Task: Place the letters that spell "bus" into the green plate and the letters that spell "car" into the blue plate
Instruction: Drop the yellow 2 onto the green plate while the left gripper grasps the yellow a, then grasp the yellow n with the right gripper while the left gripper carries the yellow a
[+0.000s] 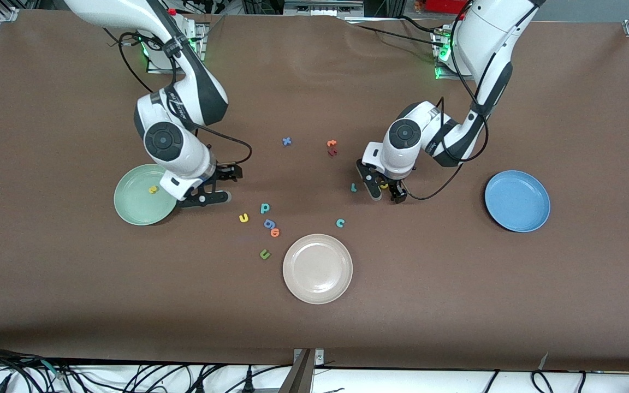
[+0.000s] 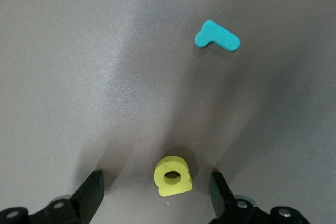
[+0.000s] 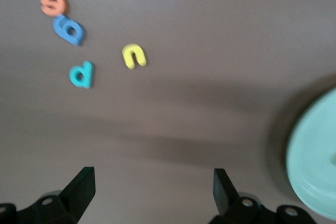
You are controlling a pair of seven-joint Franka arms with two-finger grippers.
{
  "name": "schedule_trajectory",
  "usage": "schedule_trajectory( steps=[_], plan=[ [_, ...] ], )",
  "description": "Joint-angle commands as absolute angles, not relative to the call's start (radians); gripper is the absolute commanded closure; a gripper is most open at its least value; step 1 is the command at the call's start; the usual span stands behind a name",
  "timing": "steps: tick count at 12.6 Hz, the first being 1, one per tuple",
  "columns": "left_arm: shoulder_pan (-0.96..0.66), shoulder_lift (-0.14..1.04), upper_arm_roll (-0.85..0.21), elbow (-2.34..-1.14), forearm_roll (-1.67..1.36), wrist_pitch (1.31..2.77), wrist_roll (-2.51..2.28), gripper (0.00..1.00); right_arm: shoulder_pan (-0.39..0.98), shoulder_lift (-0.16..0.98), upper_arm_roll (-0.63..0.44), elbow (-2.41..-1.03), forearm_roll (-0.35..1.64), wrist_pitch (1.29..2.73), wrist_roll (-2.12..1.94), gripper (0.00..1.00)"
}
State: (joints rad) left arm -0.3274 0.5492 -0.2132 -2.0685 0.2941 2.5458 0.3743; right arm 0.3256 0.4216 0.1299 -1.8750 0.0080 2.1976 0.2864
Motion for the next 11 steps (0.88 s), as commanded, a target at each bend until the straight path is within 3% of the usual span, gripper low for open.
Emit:
schedule_trajectory(
  steps=[1,2,3,6,11],
  plan=[
    [-0.331,0.571,-0.213,-2.045,0.327,2.556,0.347,0.23,0.341,0.555,0.13,-1.761,0.014,2.259,0.278,0.07],
    [-0.331,0.571,-0.213,-2.045,0.325,2.556,0.345,0.36,0.35,0.577,0.132,-1.761,0.011,2.316,0.266,0.13],
    [-0.331,0.571,-0.213,-2.045,0.325,2.56,0.345,0.51,0.362,0.598,0.13,-1.759,0.011,2.351,0.238,0.26],
    [-0.327,0.571,-0.206,-2.046,0.325,2.562,0.345,0.83,0.399,0.702,0.129,-1.668,-0.012,2.39,0.227,0.31],
    [-0.319,0.549,-0.186,-2.046,0.325,2.554,0.353,0.98,0.361,0.719,0.123,-1.654,-0.133,2.393,0.193,0.31]
  ],
)
